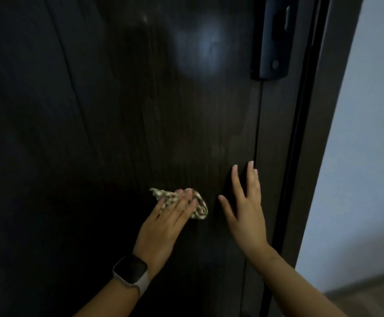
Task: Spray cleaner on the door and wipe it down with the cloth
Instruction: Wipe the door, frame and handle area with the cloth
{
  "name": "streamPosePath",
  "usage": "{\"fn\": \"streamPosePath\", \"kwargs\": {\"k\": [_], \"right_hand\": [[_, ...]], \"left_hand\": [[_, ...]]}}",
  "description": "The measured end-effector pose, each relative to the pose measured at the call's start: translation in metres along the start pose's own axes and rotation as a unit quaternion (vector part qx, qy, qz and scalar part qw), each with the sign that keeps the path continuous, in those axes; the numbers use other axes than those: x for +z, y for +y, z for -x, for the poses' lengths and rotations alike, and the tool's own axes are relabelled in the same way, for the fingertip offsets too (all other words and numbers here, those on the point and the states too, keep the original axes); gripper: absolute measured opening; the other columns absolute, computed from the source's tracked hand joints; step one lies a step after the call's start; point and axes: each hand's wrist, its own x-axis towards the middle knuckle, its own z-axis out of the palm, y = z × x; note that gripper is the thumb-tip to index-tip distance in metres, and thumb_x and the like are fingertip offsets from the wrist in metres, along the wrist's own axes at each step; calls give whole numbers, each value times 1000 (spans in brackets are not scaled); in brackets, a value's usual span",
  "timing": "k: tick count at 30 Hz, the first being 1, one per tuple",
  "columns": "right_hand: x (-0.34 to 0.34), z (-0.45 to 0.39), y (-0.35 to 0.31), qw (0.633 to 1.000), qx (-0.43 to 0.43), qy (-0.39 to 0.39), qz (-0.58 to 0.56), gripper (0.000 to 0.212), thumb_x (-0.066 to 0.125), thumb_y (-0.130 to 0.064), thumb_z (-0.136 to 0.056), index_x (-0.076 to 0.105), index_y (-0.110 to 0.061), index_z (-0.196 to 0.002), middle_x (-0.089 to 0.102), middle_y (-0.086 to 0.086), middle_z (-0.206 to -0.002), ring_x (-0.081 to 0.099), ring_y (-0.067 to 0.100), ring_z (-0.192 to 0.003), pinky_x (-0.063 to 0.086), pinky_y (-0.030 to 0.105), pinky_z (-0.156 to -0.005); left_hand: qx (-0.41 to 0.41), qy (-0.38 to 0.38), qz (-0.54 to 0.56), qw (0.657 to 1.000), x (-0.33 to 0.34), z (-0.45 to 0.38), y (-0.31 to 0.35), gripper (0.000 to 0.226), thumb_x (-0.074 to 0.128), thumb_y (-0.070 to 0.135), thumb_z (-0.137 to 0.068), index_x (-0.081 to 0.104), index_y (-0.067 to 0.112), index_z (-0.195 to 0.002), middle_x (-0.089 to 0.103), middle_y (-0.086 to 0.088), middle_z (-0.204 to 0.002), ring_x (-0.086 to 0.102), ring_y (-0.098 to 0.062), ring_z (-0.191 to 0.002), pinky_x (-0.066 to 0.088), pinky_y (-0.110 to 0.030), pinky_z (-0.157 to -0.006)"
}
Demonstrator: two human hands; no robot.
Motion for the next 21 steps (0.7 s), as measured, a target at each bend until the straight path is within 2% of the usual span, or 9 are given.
{"fn": "streamPosePath", "kwargs": {"k": [2,4,7,9,12,13,16,18,21], "right_hand": [[11,6,1,1000,12,2,-23,73,55,-32,-96,8,-35,-153,-19,-14,-160,-15,10,-148,10,20,-111],[10,5,-2,998,18,17,-55,71,54,-32,-97,11,-36,-152,-16,-14,-160,-14,8,-148,1,-2,-103],[13,5,-1,997,24,19,-70,69,54,-32,-97,13,-34,-153,-14,-14,-160,-13,9,-148,1,-10,-95],[15,5,2,998,15,22,-59,69,53,-32,-97,13,-33,-153,-13,-13,-161,-12,10,-148,3,-3,-103],[15,5,10,999,5,20,-32,65,52,-31,-98,17,-29,-154,-10,-8,-162,-9,13,-149,7,31,-119],[14,6,13,999,5,20,-31,64,52,-29,-99,19,-28,-153,-8,-8,-162,-7,14,-150,9,36,-120],[15,19,24,999,27,26,-38,62,53,-26,-98,23,-32,-152,-8,-8,-162,-6,15,-150,13,34,-116],[16,34,34,997,67,18,-34,66,54,-27,-97,19,-37,-152,-14,-11,-161,-10,16,-149,15,47,-118],[20,45,45,994,100,-10,-35,70,55,-31,-97,13,-40,-152,-22,-15,-159,-15,16,-148,14,54,-117]], "left_hand": [[-43,4,18,999,11,5,10,67,37,-2,-85,28,14,-149,16,-6,-159,8,-21,-148,-4,-37,-121],[-76,35,25,996,6,-11,9,73,42,-2,-86,16,15,-152,6,-5,-159,-1,-20,-149,-5,-38,-120],[-112,103,10,988,-15,-53,-2,67,46,6,-96,12,13,-153,4,-7,-159,6,-21,-149,3,-43,-119],[-157,153,36,975,-27,-76,-8,60,46,10,-99,19,12,-152,8,-6,-159,7,-20,-148,8,-45,-120],[-176,175,69,966,-23,-80,1,58,47,8,-99,22,12,-151,14,-7,-159,7,-18,-148,7,-42,-121],[-166,163,59,971,-14,-72,7,62,49,6,-97,20,13,-152,11,-6,-159,5,-18,-148,5,-40,-121],[-129,71,33,988,9,-33,29,71,40,2,-92,7,15,-154,-6,-2,-162,-9,-16,-149,-7,-38,-120],[-109,25,11,994,16,-15,39,71,30,6,-87,8,14,-154,-11,-2,-162,-12,-16,-148,-10,-39,-120],[-100,30,-5,995,7,-28,36,68,32,7,-89,9,15,-152,-5,-3,-162,-9,-19,-149,-10,-40,-119]]}}
